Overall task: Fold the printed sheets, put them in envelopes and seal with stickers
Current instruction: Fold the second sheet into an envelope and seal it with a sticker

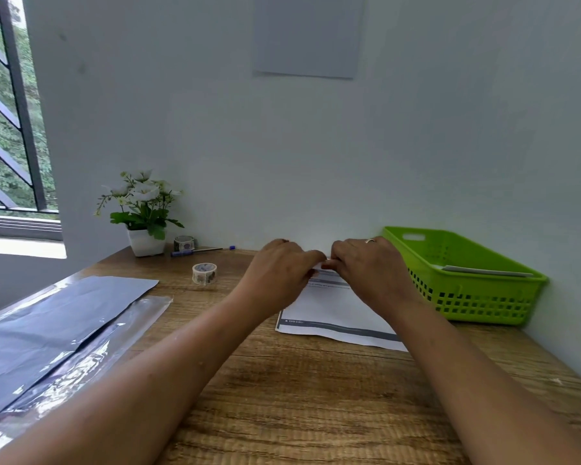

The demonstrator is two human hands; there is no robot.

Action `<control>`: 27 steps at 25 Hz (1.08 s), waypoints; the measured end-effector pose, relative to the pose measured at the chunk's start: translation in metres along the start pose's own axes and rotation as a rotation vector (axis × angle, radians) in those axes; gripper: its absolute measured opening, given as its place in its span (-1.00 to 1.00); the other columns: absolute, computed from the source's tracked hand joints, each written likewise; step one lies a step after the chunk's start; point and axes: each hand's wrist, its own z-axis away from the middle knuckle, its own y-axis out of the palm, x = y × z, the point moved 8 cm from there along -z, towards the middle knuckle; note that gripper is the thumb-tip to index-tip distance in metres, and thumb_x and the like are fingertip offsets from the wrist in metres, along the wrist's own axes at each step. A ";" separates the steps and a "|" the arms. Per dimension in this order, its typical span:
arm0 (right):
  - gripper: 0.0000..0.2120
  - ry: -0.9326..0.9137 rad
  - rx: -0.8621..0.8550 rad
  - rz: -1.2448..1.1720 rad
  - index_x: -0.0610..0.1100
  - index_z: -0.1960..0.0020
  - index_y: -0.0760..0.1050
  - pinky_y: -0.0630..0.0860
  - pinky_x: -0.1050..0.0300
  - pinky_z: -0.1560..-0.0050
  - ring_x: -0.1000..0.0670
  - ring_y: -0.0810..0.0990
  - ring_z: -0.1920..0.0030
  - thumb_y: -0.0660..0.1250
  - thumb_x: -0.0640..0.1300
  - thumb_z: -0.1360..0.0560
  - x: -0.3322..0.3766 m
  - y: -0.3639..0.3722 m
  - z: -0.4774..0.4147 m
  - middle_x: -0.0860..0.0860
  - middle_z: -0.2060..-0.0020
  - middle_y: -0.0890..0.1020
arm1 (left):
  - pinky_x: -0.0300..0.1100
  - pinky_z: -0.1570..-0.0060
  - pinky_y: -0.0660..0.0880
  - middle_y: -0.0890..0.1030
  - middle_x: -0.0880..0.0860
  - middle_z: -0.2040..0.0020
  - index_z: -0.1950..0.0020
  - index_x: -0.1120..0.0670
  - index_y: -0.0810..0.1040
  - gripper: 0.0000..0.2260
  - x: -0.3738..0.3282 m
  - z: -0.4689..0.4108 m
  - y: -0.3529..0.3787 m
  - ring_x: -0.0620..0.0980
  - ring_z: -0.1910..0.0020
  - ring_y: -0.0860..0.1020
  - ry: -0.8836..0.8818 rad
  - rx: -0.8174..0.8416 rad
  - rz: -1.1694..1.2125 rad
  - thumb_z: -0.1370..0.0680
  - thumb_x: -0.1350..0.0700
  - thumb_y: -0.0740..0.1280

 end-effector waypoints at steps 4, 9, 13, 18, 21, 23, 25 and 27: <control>-0.57 0.062 0.006 -0.130 -0.09 0.34 0.39 0.35 0.12 0.42 -0.03 0.44 0.52 0.12 0.23 -0.49 0.002 -0.006 -0.005 0.05 0.50 0.47 | -0.08 0.21 0.46 0.62 0.07 0.18 -0.07 0.05 0.55 -0.83 0.019 0.000 -0.006 0.05 0.19 0.55 -0.190 -0.036 0.196 -0.59 0.15 0.18; -0.60 0.419 0.066 -0.438 -0.01 -0.04 0.44 0.47 0.06 0.12 0.01 0.54 0.08 0.40 0.21 -0.36 -0.045 0.011 0.013 0.07 0.08 0.57 | -0.32 0.39 0.32 0.54 -0.02 0.32 0.08 0.12 0.50 -0.92 0.057 0.005 -0.046 -0.12 0.40 0.44 -0.400 -0.378 0.489 -0.58 0.20 0.23; -0.33 0.813 0.127 -0.689 -0.02 -0.44 0.21 0.31 -0.05 -0.35 -0.09 0.32 -0.36 0.40 0.11 -0.43 -0.075 0.035 0.039 -0.10 -0.36 0.34 | -0.21 0.35 0.33 0.48 0.01 0.32 0.07 0.09 0.41 -0.91 0.097 0.015 -0.049 -0.10 0.38 0.39 -0.680 -0.575 0.745 -0.61 0.14 0.17; -0.24 1.196 0.240 -1.194 0.12 -0.54 -0.07 0.22 -0.11 -0.43 -0.06 0.19 -0.48 0.28 0.17 -0.49 -0.071 0.064 0.067 0.03 -0.52 0.14 | 0.09 0.11 0.52 0.53 0.19 0.08 -0.04 0.04 0.40 -0.90 0.129 0.037 0.005 0.10 0.17 0.50 -1.004 -0.406 1.026 -0.61 0.06 0.14; -0.38 1.250 0.261 -1.313 0.08 -0.46 0.17 0.45 -0.12 -0.24 -0.08 0.51 -0.26 0.38 -0.03 -0.49 -0.071 0.075 0.072 -0.03 -0.36 0.45 | 0.18 -0.05 0.54 0.55 0.19 0.00 -0.04 0.02 0.43 -0.89 0.136 0.053 0.024 0.20 0.03 0.56 -1.138 -0.250 1.018 -0.62 0.06 0.14; -0.50 1.253 0.286 -1.288 -0.02 -0.40 0.28 0.52 -0.06 -0.13 -0.11 0.59 -0.14 0.34 -0.20 -0.52 -0.071 0.076 0.072 -0.08 -0.23 0.56 | 0.11 0.00 0.55 0.56 0.16 -0.02 -0.11 0.05 0.45 -0.85 0.137 0.062 0.034 0.18 0.00 0.56 -1.215 -0.152 1.060 -0.63 0.06 0.13; -0.56 1.261 0.342 -1.271 -0.09 -0.35 0.31 0.52 -0.13 -0.16 -0.15 0.59 -0.13 0.31 -0.29 -0.52 -0.069 0.078 0.074 -0.12 -0.20 0.56 | 0.00 0.07 0.51 0.56 0.11 0.00 -0.21 0.09 0.44 -0.79 0.130 0.065 0.042 0.10 0.05 0.54 -1.259 -0.049 1.128 -0.64 0.08 0.12; -0.58 1.276 0.412 -1.205 -0.16 -0.33 0.34 0.51 -0.15 -0.20 -0.17 0.59 -0.12 0.32 -0.32 -0.51 -0.070 0.080 0.079 -0.15 -0.18 0.57 | -0.02 0.07 0.49 0.55 0.10 -0.02 -0.28 0.11 0.42 -0.76 0.127 0.065 0.045 0.08 0.04 0.53 -1.285 0.023 1.124 -0.64 0.09 0.13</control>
